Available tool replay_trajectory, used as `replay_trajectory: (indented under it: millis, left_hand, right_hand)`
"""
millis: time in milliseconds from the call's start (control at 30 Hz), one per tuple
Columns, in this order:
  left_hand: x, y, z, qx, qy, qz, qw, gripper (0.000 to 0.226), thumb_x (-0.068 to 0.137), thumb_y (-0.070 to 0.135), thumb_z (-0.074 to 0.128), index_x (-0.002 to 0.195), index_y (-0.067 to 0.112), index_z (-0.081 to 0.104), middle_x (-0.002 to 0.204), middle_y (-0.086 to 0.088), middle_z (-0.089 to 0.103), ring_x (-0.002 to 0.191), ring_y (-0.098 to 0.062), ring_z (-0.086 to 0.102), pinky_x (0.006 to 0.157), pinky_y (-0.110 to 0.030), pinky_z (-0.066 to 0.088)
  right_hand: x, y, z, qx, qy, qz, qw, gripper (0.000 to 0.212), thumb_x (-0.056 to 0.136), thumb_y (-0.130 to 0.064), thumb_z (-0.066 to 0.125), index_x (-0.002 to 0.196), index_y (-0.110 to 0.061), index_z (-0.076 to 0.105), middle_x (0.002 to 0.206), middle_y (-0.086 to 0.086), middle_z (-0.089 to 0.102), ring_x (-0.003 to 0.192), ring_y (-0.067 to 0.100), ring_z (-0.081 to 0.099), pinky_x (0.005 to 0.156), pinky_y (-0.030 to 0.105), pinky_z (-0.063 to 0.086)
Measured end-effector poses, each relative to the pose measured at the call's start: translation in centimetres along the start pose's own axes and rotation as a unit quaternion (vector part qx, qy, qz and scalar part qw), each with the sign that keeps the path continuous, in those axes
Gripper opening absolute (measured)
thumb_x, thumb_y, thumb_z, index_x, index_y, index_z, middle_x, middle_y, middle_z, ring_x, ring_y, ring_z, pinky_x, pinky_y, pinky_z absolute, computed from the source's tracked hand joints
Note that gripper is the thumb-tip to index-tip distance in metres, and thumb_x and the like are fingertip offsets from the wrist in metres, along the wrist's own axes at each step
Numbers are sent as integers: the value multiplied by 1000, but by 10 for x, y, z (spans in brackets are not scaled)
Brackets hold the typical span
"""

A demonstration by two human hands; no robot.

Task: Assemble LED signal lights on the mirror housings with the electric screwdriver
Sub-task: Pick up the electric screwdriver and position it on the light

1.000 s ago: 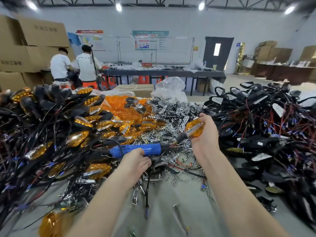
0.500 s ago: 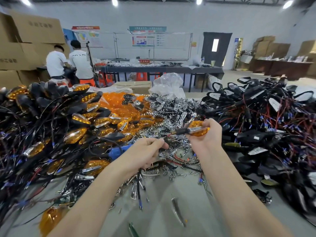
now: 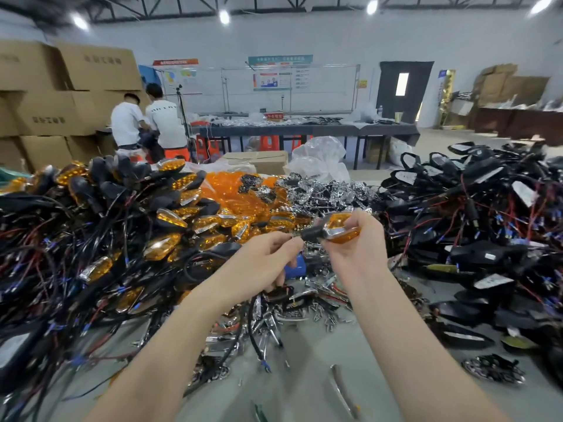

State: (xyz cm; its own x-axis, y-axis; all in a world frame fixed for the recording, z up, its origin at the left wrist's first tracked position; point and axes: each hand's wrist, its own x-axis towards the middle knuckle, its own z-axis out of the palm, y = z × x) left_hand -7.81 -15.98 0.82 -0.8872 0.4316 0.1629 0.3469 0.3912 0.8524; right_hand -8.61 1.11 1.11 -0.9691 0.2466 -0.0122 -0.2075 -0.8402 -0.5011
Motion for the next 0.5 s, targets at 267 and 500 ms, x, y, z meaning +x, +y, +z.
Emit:
replay_trajectory:
  millis: [267, 500]
  left_hand:
    - [2, -11, -56, 145, 86, 51, 984, 28, 96, 53, 54, 121, 40, 57, 83, 24, 67, 67, 7, 61, 55, -12, 47]
    - [12, -24, -130, 243, 267, 74, 930, 24, 99, 47, 51, 106, 33, 68, 89, 20, 68, 82, 7, 62, 71, -12, 47]
  right_hand:
    - [2, 56, 50, -99, -89, 36, 990, 34, 85, 11, 40, 108, -14, 42, 110, 14, 54, 92, 27, 51, 67, 35, 37]
    - [25, 105, 109, -169, -166, 77, 969, 64, 88, -6, 69, 143, -25, 42, 120, 10, 56, 100, 21, 57, 77, 34, 46]
